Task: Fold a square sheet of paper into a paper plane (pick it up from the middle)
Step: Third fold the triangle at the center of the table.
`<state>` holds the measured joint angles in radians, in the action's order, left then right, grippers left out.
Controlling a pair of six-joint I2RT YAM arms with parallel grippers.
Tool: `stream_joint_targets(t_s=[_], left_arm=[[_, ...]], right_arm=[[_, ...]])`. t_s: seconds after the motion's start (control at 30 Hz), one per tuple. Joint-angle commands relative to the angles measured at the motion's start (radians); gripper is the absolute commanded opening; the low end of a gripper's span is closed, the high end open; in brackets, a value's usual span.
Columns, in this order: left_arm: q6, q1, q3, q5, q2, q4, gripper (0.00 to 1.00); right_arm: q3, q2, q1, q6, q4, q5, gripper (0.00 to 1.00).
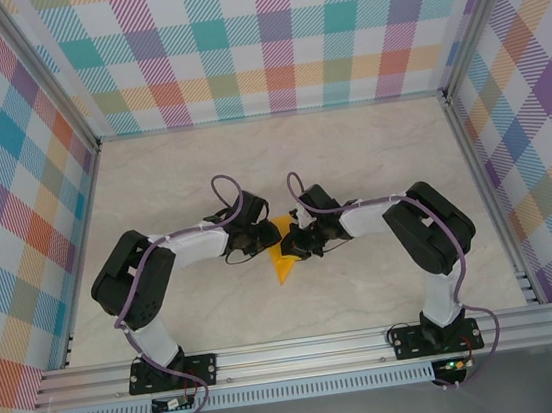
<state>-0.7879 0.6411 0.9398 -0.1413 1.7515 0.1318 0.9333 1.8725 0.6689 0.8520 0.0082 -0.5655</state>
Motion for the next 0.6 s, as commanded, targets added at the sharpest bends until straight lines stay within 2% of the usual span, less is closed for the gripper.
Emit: stream_joint_targets(t_s=[0.0, 0.57], left_arm=[[0.023, 0.006, 0.024, -0.015, 0.013, 0.029, 0.28], [0.027, 0.005, 0.025, -0.020, 0.012, 0.032, 0.26]], right_arm=[[0.028, 0.020, 0.005, -0.023, 0.019, -0.002, 0.09], [0.043, 0.042, 0.006, -0.044, 0.027, -0.008, 0.09]])
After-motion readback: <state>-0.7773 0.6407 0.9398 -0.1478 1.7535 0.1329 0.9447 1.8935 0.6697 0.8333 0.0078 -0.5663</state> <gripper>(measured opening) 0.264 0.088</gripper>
